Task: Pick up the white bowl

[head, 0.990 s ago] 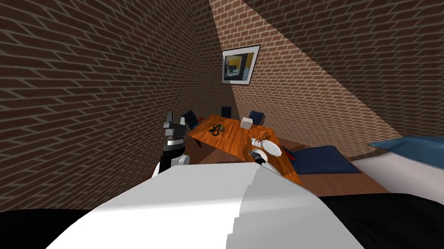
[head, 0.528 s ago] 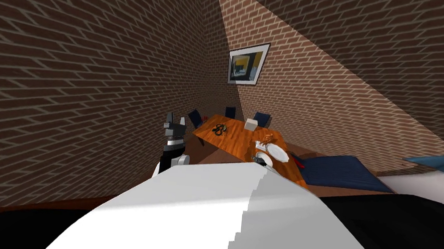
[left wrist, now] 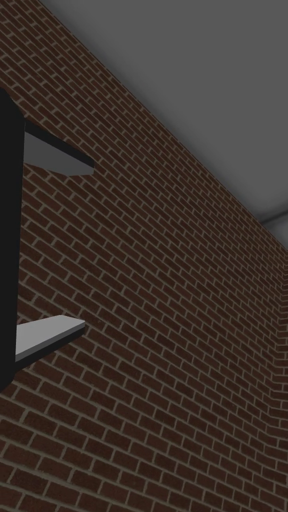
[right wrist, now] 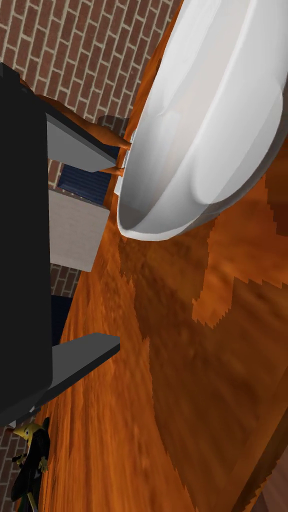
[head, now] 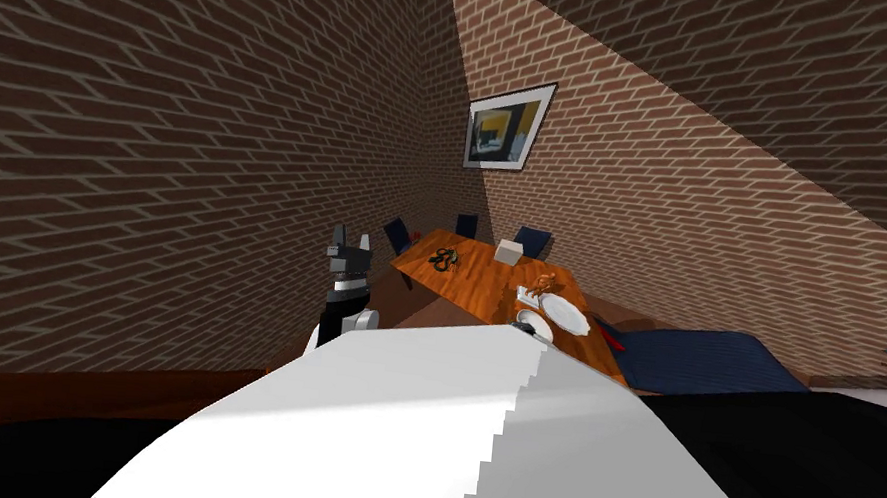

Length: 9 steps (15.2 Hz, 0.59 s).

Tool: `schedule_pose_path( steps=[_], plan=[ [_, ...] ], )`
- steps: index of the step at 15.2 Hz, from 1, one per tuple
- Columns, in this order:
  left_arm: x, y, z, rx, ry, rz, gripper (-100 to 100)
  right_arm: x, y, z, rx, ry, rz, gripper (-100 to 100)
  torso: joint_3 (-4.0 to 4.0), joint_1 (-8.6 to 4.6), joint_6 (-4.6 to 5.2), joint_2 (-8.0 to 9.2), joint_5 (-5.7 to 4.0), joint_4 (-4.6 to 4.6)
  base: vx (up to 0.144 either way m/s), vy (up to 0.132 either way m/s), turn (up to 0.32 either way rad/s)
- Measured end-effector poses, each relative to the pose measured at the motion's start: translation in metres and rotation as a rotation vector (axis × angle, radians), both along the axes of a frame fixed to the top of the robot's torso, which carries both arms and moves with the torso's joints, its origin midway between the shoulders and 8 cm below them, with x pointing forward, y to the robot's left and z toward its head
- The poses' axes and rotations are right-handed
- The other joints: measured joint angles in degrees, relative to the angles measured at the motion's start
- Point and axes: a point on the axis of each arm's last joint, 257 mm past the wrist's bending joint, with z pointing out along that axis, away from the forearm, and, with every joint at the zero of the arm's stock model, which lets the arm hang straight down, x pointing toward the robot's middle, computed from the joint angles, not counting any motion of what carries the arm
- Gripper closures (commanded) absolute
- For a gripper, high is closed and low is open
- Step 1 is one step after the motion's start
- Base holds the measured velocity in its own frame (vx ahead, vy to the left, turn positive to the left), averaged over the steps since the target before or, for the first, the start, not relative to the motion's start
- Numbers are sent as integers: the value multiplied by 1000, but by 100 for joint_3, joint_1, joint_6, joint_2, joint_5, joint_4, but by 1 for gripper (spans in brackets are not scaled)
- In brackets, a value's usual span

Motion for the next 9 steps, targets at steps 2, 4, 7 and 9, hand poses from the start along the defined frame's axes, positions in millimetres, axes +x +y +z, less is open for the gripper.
schedule_pose_path(
  steps=[2,4,7,9],
  plan=[
    [0,0,0,0,0,0,0,-13,-7,-5,-24,37,-4,-100,0,0,2,0,0,0,1,0,39],
    [0,0,0,0,0,0,0,-20,-12,-10,-39,64,-2,-100,0,0,0,0,0,0,0,5,146],
    [0,0,0,0,0,0,0,-45,-22,-20,-83,138,3,-100,0,0,0,0,0,0,3,4,146],
    [0,0,0,0,0,0,0,-49,-26,-20,-95,155,4,-100,0,-1,3,0,0,0,0,2,49]
  ],
)
